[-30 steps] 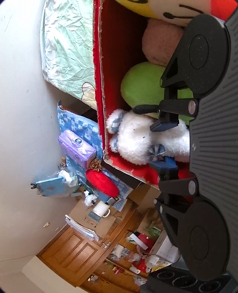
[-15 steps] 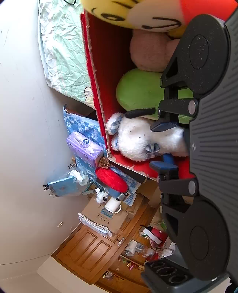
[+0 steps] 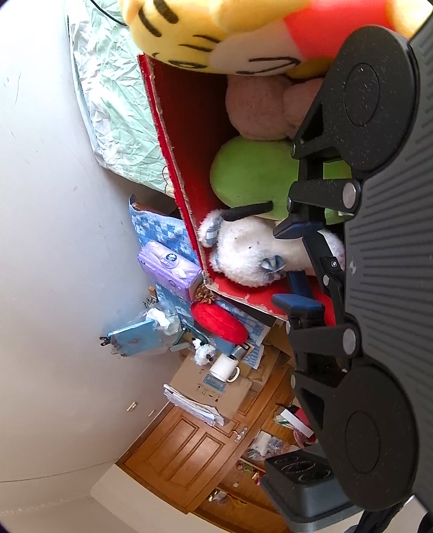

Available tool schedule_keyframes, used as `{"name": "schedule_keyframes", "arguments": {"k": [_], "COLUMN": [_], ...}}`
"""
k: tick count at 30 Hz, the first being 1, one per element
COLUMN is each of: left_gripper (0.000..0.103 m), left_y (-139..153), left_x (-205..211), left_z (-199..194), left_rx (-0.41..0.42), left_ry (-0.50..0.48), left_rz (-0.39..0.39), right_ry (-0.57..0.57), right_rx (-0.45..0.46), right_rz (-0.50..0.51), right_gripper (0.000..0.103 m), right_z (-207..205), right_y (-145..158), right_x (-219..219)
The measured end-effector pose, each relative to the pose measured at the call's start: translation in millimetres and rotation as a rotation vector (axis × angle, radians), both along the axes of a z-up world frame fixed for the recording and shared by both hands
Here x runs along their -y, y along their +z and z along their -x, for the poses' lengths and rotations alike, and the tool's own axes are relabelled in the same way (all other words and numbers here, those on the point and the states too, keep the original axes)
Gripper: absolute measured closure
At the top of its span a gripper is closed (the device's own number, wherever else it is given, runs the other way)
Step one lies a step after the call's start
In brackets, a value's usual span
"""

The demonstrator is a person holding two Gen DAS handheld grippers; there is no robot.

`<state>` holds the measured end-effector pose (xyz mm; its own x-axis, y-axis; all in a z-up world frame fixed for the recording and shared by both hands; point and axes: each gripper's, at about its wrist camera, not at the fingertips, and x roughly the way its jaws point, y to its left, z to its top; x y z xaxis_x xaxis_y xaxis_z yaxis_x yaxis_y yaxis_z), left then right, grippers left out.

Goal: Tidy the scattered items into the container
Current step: 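Open the right gripper and raise it out of the box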

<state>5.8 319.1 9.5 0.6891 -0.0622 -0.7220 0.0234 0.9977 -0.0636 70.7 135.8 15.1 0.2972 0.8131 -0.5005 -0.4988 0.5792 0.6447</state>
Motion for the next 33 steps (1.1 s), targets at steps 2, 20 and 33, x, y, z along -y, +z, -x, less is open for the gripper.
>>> {"name": "schedule_keyframes", "arguments": {"k": [2,20,33], "left_gripper": [0.062,0.043,0.028], "left_y": [2.3,28.7,32.5], "left_x": [0.8,6.8,15.5], "left_z": [1.8,24.6,13.1], "left_rx": [0.003,0.065,0.084], "left_ry": [0.006,0.092,0.102], "left_rz": [-0.003,-0.058,-0.061], "right_ry": [-0.004,-0.097,-0.205], "right_rx": [0.008,0.035,0.119], "right_rz": [0.025,0.141,0.092], "right_gripper": [0.062,0.065,0.063], "right_z": [2.5,9.8,43.7], "right_y": [0.7,1.8,24.1], "right_x": [-0.8,12.6,54.1]}}
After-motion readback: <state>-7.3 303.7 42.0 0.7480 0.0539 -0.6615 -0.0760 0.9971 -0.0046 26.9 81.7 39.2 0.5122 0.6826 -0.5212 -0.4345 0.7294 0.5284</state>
